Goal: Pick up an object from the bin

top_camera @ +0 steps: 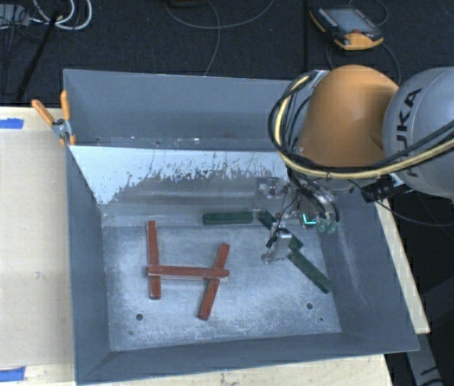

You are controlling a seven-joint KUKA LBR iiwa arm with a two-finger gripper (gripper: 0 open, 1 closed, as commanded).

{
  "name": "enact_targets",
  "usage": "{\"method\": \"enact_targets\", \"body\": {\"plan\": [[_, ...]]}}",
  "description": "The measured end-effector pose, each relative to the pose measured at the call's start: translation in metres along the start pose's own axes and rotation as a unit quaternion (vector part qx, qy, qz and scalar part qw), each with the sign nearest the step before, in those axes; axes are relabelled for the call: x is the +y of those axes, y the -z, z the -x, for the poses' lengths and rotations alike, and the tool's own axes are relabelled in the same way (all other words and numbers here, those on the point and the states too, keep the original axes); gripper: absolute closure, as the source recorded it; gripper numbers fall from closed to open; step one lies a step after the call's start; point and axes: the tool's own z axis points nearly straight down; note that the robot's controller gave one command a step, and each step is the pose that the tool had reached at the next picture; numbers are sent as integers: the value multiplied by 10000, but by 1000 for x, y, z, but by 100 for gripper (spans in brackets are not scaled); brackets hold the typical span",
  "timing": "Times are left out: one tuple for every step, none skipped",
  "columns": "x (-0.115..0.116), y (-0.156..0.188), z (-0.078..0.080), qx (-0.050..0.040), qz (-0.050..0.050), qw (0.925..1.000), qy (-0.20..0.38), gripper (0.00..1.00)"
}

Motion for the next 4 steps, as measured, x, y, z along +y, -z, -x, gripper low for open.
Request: {"method": "enact_targets", "body": {"plan": [[59, -137, -11, 7, 0, 9994, -353, 0], [59, -131, -8, -24, 12, 9993, -363, 100], [58, -133, -7, -58, 8, 9993, -366, 0], [58, -133, -8, -54, 9, 9993, -366, 100]]}}
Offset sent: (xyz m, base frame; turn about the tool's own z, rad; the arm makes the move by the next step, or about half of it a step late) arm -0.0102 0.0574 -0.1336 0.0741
